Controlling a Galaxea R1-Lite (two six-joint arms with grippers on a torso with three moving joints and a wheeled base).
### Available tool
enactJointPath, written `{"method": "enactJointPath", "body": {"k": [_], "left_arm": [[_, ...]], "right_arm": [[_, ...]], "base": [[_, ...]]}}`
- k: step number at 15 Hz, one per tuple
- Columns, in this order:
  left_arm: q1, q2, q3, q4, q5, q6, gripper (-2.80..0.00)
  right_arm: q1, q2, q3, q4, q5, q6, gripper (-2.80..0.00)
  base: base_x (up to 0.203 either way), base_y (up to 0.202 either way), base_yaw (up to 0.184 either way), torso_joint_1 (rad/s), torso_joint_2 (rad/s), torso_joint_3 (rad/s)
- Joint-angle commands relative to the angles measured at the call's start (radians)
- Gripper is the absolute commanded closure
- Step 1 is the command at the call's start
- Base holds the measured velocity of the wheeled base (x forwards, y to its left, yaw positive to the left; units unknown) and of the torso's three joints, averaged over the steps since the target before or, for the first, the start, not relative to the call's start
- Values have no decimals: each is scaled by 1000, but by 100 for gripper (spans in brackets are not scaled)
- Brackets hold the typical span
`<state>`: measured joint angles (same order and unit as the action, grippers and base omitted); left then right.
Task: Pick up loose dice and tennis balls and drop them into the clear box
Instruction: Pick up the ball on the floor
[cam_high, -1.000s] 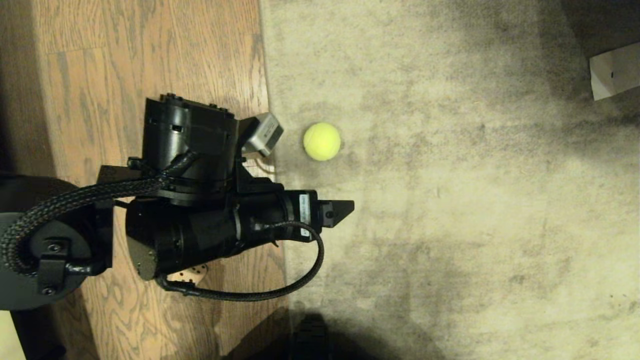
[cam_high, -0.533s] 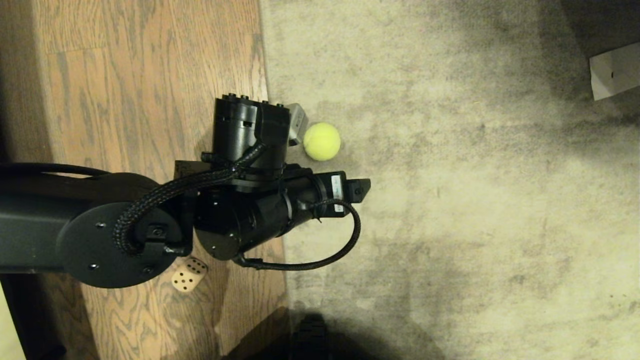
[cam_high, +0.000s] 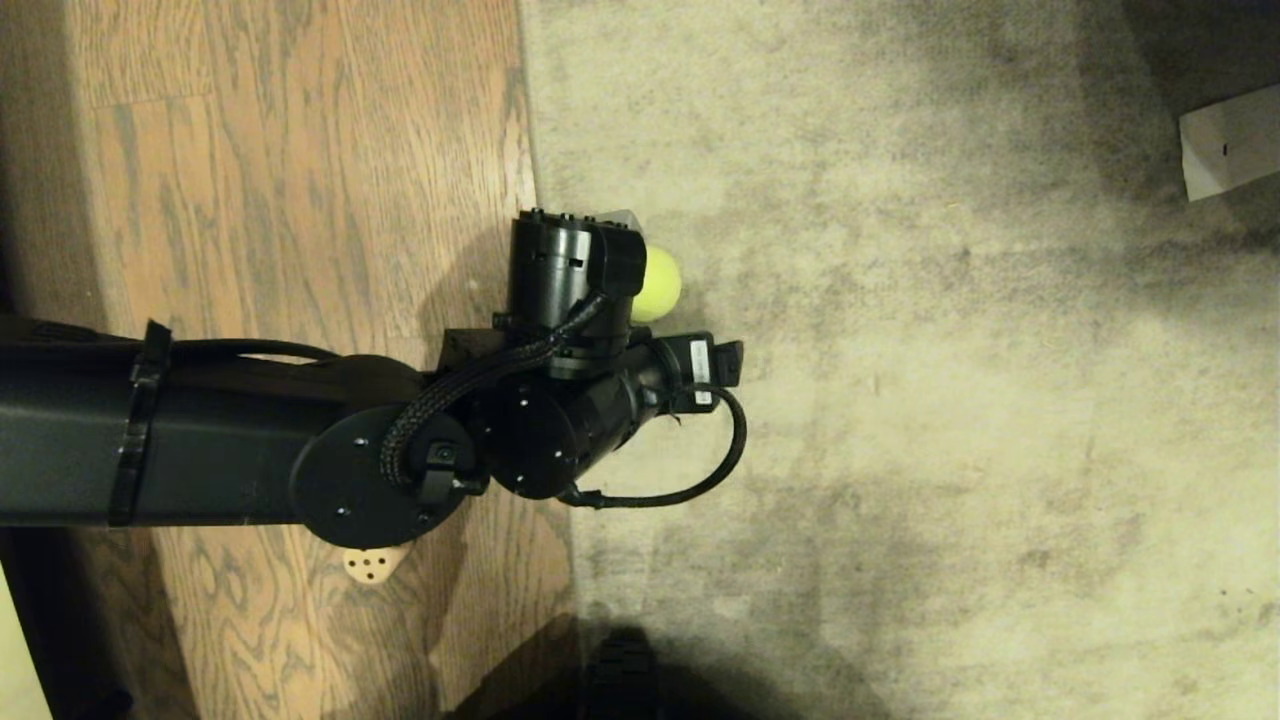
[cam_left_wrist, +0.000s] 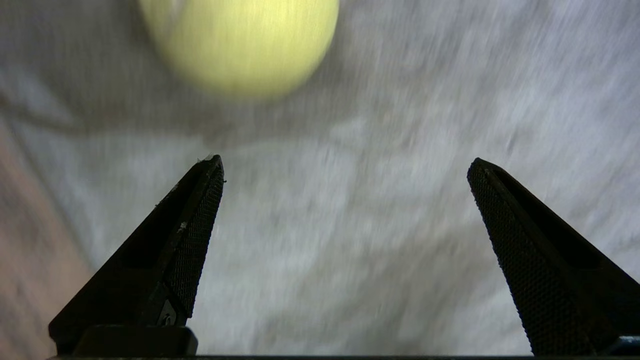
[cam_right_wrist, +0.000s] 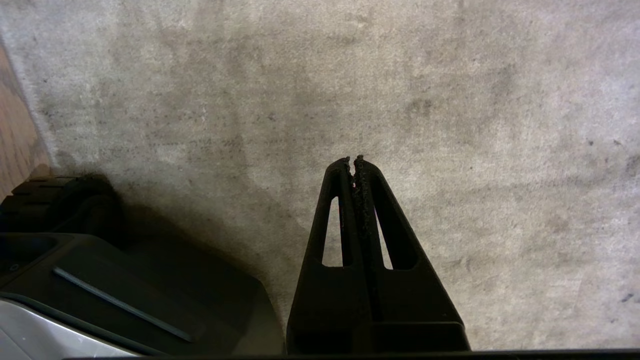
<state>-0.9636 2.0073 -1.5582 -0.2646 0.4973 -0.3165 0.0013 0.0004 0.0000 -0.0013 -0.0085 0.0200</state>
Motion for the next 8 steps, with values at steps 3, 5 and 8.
{"method": "enactJointPath", "body": {"k": [3,5,8], "left_arm": [[6,54,-54,-56,12,51,-280],[19,64,-54,-56,40,92,-280],[51,77,-52,-57,72,160,-280]], "right_arm": [[0,0,1,0,0,0,0],[0,0,2,0,1,0,0],[0,0,2,0,-1,0,0]], "base": [[0,0,0,0,0,0],[0,0,0,0,0,0],[0,0,0,0,0,0]]}}
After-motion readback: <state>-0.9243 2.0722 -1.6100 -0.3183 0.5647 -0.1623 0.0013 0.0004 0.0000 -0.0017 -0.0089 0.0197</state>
